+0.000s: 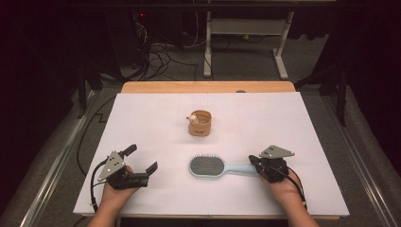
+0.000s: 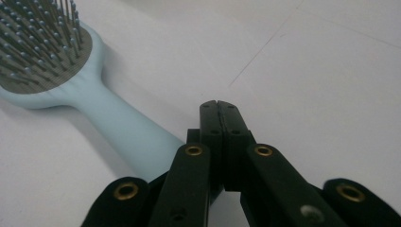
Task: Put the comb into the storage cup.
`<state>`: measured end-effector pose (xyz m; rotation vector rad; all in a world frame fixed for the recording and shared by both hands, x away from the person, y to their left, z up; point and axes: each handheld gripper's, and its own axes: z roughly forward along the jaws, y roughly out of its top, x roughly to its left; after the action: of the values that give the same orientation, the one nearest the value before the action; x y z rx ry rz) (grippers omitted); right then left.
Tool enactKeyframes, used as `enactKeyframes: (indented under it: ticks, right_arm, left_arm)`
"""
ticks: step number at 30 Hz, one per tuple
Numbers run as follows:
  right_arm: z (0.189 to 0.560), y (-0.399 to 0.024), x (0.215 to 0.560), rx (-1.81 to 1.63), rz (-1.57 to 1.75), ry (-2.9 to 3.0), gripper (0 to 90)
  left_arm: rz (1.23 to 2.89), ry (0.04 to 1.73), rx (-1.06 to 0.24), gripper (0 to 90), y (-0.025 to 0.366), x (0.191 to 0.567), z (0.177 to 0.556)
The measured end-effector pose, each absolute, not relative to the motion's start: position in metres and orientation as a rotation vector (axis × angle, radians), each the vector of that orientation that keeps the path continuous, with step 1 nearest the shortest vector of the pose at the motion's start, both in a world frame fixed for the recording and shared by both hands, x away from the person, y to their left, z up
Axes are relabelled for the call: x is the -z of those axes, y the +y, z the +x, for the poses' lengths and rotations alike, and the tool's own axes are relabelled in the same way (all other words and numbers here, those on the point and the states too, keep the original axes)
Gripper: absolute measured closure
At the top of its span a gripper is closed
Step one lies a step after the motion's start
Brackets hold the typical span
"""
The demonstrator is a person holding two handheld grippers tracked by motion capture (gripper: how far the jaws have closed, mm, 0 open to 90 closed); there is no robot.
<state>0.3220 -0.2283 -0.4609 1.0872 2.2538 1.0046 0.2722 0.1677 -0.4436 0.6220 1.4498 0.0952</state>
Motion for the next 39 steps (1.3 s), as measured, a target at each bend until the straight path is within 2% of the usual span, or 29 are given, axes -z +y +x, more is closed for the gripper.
enactKeyframes:
  ticks: [39]
  right_arm:
    - [0.274, -0.23, 0.464, -1.023, 1.041, 2.316, 90.0]
  left_arm:
    - [0.62, 1.44, -0.094, 0.1, 0.168, 0.442, 0.271]
